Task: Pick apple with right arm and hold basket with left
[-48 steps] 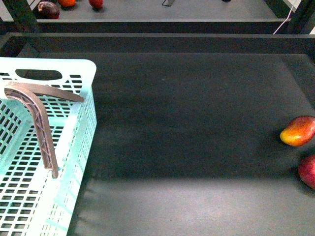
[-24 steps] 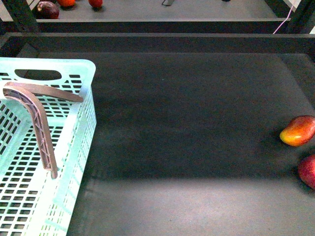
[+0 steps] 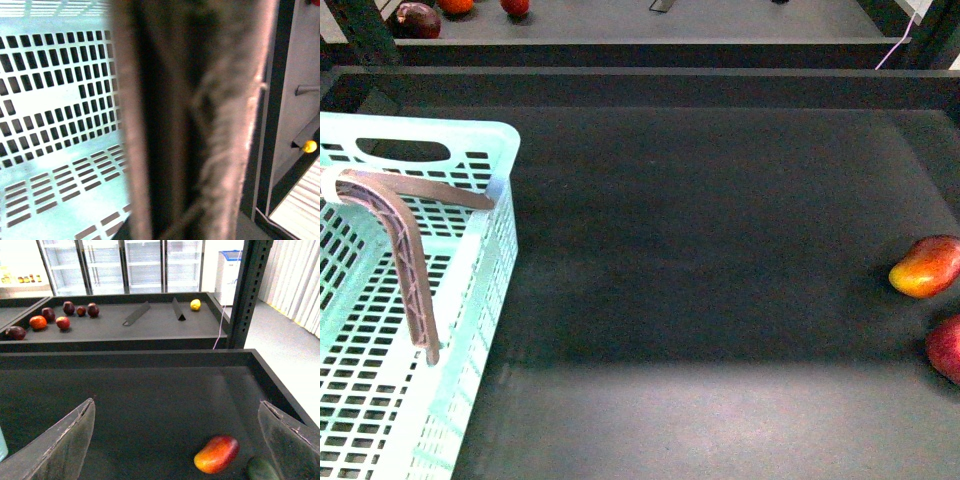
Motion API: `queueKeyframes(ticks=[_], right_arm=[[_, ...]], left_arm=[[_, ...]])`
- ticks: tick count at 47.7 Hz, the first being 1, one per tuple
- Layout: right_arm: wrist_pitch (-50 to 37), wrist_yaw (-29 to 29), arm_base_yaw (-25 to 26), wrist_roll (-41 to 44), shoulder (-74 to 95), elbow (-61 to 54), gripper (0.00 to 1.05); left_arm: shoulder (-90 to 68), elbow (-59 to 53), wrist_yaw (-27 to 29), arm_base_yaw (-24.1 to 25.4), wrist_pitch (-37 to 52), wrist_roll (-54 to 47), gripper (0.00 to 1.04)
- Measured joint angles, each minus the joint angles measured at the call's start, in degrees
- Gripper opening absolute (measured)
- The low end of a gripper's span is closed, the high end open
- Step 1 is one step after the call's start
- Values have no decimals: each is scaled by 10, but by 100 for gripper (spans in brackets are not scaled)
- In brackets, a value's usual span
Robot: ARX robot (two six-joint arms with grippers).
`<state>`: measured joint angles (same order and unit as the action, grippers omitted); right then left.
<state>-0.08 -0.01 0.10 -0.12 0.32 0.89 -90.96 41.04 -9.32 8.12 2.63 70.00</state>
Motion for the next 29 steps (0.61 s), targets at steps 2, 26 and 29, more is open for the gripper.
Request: queueKeyframes(ticks=[2, 26, 29], right_arm=[[0, 0, 0, 0, 0, 0, 96], [0, 0, 0, 0, 0, 0, 96], [0, 0, 0, 0, 0, 0, 96]], left_arm=[[10, 1, 2, -15, -3, -3, 6], [99, 103, 15, -248, -65, -10, 6], [99, 115, 14, -275, -63, -13, 6]])
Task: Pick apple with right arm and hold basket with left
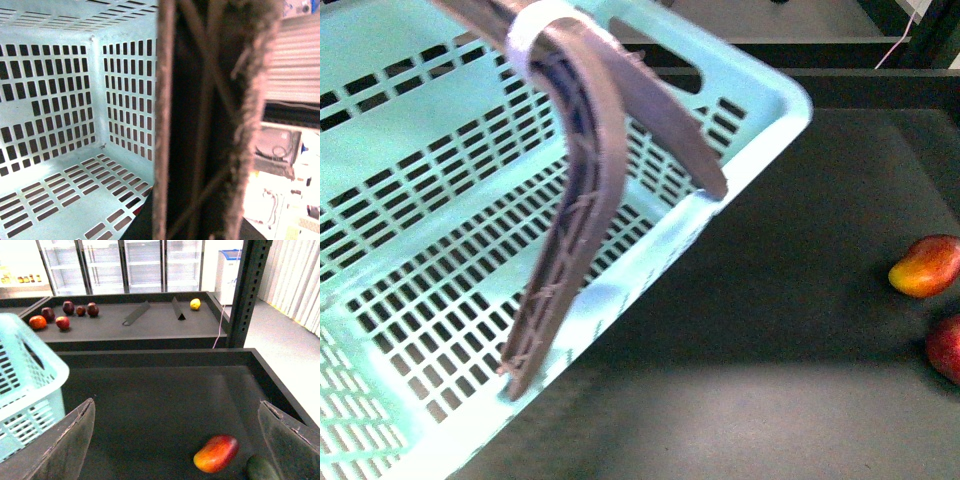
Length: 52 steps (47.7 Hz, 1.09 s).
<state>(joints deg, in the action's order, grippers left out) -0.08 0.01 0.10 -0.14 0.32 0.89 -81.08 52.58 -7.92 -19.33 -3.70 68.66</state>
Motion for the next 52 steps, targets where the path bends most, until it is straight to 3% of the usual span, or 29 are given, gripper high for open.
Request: queueKeyframes(ticks=[12, 27, 28, 31, 35, 43, 52], right_arm=[[0, 0, 0, 0, 0, 0, 96], [0, 0, 0, 0, 0, 0, 96], [5, 9, -2, -7, 4, 2, 96], [206, 198, -48, -162, 135, 86, 96], [260, 243, -39, -250, 207, 105, 96], [144, 180, 45, -275, 332, 92, 96], [-107, 79, 129, -202, 610, 88, 96]], left_arm=[[0, 23, -5, -106, 19, -23, 5], [0, 24, 1, -116, 20, -31, 5], [0, 24, 2, -116, 20, -31, 5], [0, 24, 2, -116, 20, -33, 5], [0, 25, 2, -116, 20, -33, 5], [0, 25, -2, -116, 20, -33, 5], [0, 25, -2, -116, 22, -33, 5]])
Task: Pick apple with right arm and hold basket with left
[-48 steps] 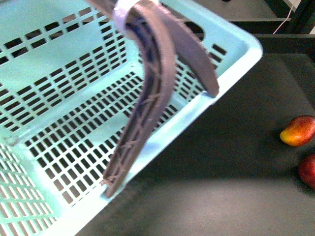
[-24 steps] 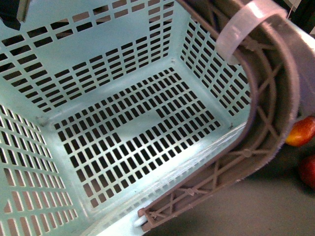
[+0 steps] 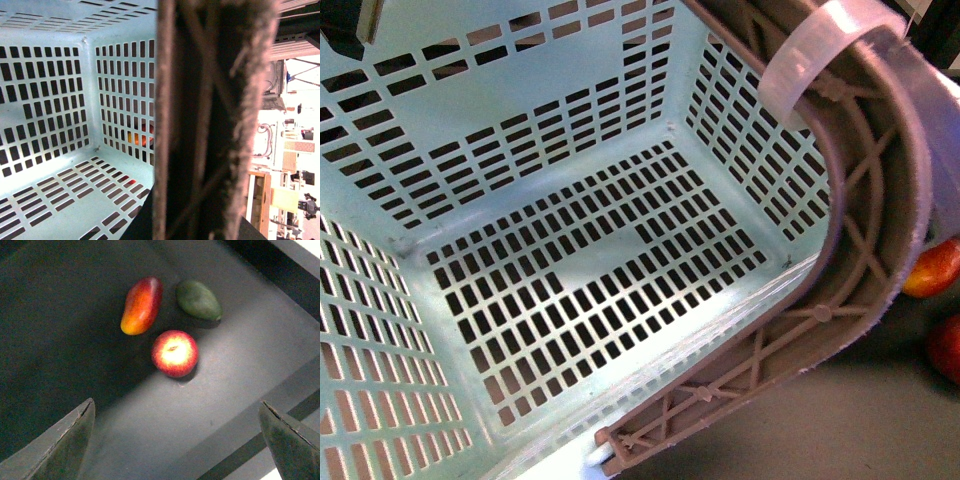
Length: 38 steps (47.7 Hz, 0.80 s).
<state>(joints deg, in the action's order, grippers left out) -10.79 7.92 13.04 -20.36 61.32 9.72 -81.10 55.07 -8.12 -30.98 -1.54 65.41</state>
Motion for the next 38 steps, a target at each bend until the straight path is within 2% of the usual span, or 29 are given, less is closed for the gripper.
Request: queueKeyframes(ticks=[8, 13, 22, 38], right_arm=[[-189, -33, 22, 69, 282, 42, 96], [-252, -39, 21, 98, 431, 74, 96], [-268, -33, 22, 134, 604, 120, 96], [-234, -19, 31, 163, 678, 208, 96]], left_arm=[[0, 0, 4, 0, 0, -2, 5], [0, 0, 2, 0, 0, -2, 5], [0, 0, 0, 0, 0, -2, 5], [0, 0, 2, 0, 0, -2, 5]])
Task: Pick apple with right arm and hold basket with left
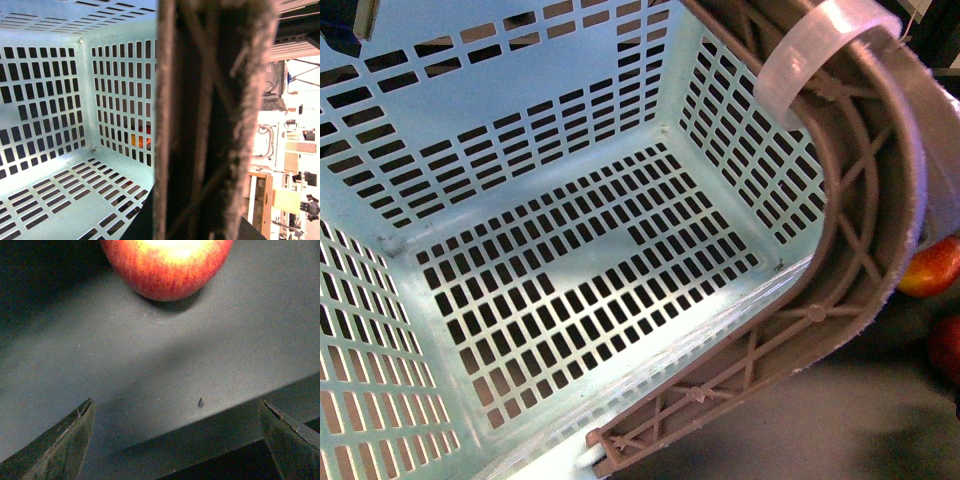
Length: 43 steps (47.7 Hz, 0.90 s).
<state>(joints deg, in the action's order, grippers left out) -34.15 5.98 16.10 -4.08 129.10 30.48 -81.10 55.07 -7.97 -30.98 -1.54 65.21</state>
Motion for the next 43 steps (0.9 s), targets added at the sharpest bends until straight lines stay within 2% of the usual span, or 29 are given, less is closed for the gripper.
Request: queueKeyframes(ticks=[13, 39, 43], right_arm=[[42, -3, 21, 12, 17, 75, 96], [74, -23, 8, 9, 83, 179, 96], [77, -21, 8, 8, 89, 184, 88]], left_arm=[[0, 0, -1, 0, 0, 0, 5], [0, 0, 0, 0, 0, 0, 5], [0, 0, 0, 0, 0, 0, 5]])
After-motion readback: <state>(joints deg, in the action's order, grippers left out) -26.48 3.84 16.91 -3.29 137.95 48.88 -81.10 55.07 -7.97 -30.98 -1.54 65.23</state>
